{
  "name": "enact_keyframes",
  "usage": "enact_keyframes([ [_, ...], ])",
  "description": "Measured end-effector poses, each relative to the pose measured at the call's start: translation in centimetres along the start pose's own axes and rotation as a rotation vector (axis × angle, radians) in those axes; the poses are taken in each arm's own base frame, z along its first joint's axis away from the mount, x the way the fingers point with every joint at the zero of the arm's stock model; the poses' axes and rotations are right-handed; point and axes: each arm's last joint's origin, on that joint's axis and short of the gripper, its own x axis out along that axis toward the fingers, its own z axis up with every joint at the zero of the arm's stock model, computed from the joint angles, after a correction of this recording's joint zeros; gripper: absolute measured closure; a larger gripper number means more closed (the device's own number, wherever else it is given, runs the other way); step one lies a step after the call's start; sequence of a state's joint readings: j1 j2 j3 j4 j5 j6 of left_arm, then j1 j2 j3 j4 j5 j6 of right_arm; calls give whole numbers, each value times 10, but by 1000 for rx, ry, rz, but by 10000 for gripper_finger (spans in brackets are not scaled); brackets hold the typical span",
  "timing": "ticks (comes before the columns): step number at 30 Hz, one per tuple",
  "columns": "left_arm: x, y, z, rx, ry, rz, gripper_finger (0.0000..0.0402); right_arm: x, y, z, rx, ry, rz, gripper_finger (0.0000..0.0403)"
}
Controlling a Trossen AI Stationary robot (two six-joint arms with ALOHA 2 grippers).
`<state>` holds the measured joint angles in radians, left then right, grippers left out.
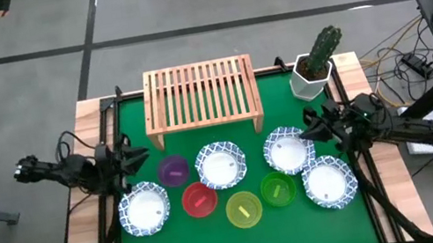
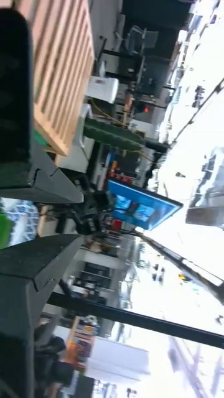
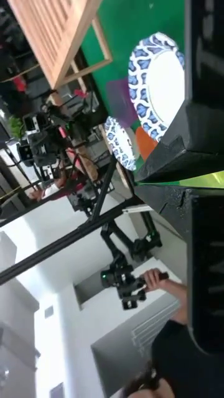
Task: Place and stack bowls onto a shelf
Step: Put the small green bowl on the shelf
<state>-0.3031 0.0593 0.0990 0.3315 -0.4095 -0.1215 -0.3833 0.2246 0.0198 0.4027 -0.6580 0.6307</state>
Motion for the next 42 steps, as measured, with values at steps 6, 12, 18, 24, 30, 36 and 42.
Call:
enact_keyframes([
  [6,0,0,2,-7,-16,-1,326,15,18,13,-88,1,45,394],
  [12,0,1,2,20,-20,25,326,47,27,30,-92,136,78,394],
  [18,0,1,2,22,-22,35,326,79,31,46,-36,376,-14,394],
  [24,0,1,2,22,-22,35,326,100,27,54,44,608,-220,394],
  [30,0,1,2,24,-20,52,326,120,33,60,62,720,-221,394],
  [36,0,2,1,26,-18,77,326,147,57,53,42,773,-142,394],
  [42,0,2,1,28,-14,78,326,172,86,43,8,839,-135,394],
])
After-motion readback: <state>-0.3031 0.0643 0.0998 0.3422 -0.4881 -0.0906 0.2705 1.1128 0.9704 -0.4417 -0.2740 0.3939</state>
